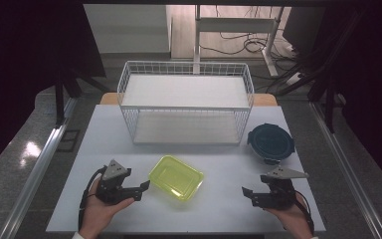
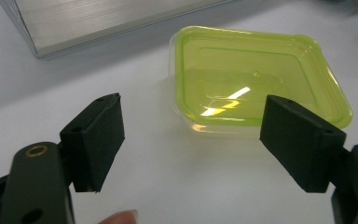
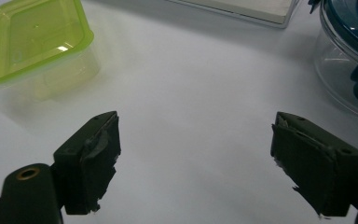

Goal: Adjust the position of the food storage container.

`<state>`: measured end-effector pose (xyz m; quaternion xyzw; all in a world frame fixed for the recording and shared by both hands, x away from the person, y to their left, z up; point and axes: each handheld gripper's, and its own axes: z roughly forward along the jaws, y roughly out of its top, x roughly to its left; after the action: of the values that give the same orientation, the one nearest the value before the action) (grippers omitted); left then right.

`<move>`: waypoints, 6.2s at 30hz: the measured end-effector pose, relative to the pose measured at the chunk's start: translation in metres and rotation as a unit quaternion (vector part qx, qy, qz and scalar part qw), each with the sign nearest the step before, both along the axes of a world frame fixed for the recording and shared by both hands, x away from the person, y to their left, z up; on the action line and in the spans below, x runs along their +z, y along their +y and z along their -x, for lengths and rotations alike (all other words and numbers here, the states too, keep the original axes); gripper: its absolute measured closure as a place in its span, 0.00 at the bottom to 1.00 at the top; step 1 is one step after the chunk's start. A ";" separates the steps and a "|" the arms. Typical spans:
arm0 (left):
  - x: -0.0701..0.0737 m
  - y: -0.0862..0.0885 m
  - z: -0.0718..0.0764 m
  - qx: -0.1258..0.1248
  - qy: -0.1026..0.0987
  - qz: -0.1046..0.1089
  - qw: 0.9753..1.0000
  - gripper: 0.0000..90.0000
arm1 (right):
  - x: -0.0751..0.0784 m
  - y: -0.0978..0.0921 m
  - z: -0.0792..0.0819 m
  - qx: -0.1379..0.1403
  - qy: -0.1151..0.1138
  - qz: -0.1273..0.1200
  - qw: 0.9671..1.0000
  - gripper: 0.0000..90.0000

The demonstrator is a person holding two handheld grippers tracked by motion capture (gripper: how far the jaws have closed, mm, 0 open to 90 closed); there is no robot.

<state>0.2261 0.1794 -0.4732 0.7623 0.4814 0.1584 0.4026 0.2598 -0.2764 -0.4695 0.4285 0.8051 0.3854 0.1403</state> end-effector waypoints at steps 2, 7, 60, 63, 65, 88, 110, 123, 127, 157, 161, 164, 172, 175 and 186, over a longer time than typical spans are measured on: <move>0.000 0.000 0.000 0.001 0.001 0.001 1.000 0.24 | 0.000 0.000 0.000 0.002 0.002 -0.001 1.000 0.19; -0.002 -0.002 -0.002 -0.002 0.008 -0.004 1.000 0.24 | 0.001 -0.001 -0.001 0.001 0.010 -0.004 1.000 0.21; -0.006 0.003 -0.003 -0.011 0.025 0.001 1.000 0.22 | 0.083 -0.039 -0.114 -0.045 0.022 0.045 0.998 0.44; -0.006 0.003 -0.003 -0.010 0.026 0.002 1.000 0.21 | 0.084 -0.043 -0.127 -0.051 0.027 0.053 0.997 0.45; -0.007 0.003 -0.004 -0.009 0.026 0.002 1.000 0.21 | 0.084 -0.046 -0.140 -0.057 0.034 0.060 0.996 0.47; -0.009 0.004 -0.006 -0.003 0.029 -0.003 1.000 0.21 | 0.074 -0.077 -0.211 -0.087 0.051 0.117 0.988 0.83; -0.012 0.007 -0.010 0.004 0.035 -0.010 0.999 0.21 | 0.045 -0.077 -0.252 -0.061 0.044 0.200 0.977 0.99; -0.014 0.007 -0.011 0.005 0.034 -0.016 0.999 0.21 | 0.024 -0.069 -0.265 -0.030 0.060 0.234 0.970 0.99; -0.014 0.007 -0.011 0.005 0.034 -0.017 0.999 0.21 | 0.023 -0.066 -0.265 -0.026 0.060 0.242 0.968 0.99; -0.011 0.004 -0.009 -0.011 0.030 -0.013 0.999 0.21 | 0.015 -0.039 -0.204 0.009 0.081 0.205 0.975 1.00; -0.011 0.003 -0.008 -0.011 0.030 -0.013 0.999 0.21 | 0.015 -0.037 -0.192 0.011 0.084 0.206 0.975 1.00; -0.011 0.003 -0.008 -0.013 0.030 -0.014 0.999 0.21 | 0.015 -0.037 -0.184 0.015 0.085 0.208 0.974 1.00; -0.011 0.000 -0.007 -0.015 0.032 -0.016 0.999 0.21 | 0.014 -0.036 -0.158 0.016 0.079 0.203 0.976 1.00; -0.011 0.000 -0.007 -0.015 0.032 -0.016 0.999 0.21 | 0.015 -0.036 -0.151 0.019 0.081 0.206 0.975 1.00; -0.011 0.002 -0.007 -0.010 0.029 -0.015 0.999 0.21 | 0.016 -0.050 -0.143 -0.016 0.076 0.202 0.976 0.99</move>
<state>0.2336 0.1813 -0.4840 0.7776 0.4826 0.1389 0.3783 0.4026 -0.3269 -0.4540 0.4321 0.8678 0.1785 0.1685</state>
